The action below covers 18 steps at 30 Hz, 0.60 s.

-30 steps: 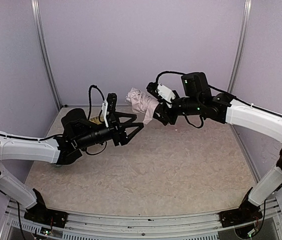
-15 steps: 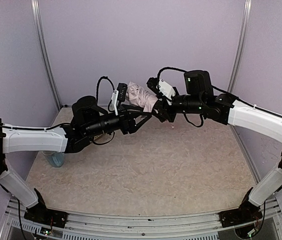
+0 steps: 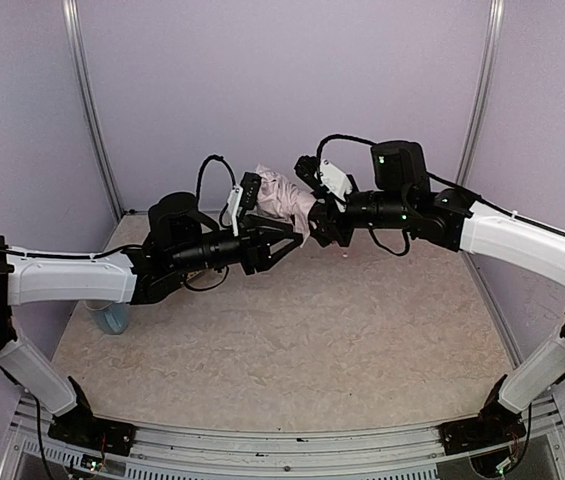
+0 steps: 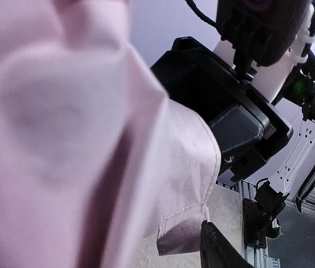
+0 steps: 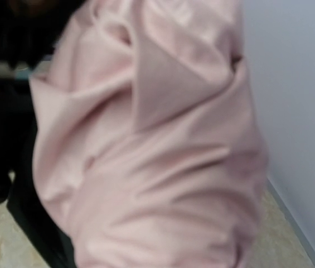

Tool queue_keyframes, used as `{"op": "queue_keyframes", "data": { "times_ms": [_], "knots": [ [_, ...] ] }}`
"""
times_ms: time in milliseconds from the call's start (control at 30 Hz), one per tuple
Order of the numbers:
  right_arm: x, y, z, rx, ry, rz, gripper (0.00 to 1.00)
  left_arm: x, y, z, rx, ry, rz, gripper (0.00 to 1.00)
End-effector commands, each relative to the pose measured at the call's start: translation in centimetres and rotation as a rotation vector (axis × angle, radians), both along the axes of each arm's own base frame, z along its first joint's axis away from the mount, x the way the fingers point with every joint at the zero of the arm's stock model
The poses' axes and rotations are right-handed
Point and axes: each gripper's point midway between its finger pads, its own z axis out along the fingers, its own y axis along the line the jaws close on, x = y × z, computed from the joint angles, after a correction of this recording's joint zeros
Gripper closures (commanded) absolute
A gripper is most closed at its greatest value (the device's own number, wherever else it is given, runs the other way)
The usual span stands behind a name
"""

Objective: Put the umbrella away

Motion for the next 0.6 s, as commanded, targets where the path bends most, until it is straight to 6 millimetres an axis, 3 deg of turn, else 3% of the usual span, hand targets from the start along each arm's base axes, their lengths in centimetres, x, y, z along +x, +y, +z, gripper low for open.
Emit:
{"op": "queue_keyframes", "data": {
  "times_ms": [0, 167, 300, 400, 500, 567],
  "knots": [
    [-1.7, 0.0, 4.6, 0.11, -0.08, 0.044, 1.0, 0.2, -0.4, -0.5, 0.036, -0.01, -0.009, 0.51],
    [-1.9, -0.1, 4.6, 0.116, -0.083, 0.052, 1.0, 0.7, 0.0, 0.0, -0.015, -0.013, -0.017, 0.46],
    [-1.9, -0.1, 4.5, 0.114, -0.083, 0.05, 1.0, -0.8, -0.3, 1.5, -0.078, -0.052, -0.096, 0.36],
    [-1.9, -0.1, 4.6, 0.117, -0.084, 0.049, 1.0, -1.1, -0.4, 1.7, -0.089, -0.059, -0.114, 0.35],
    [-2.2, 0.0, 5.1, 0.133, -0.086, 0.066, 1.0, -0.5, -0.7, 1.1, -0.079, -0.037, -0.103, 0.39],
    [-2.3, 0.0, 5.1, 0.137, -0.083, 0.072, 1.0, -0.3, -0.8, 1.1, -0.081, -0.031, -0.108, 0.5]
  ]
}}
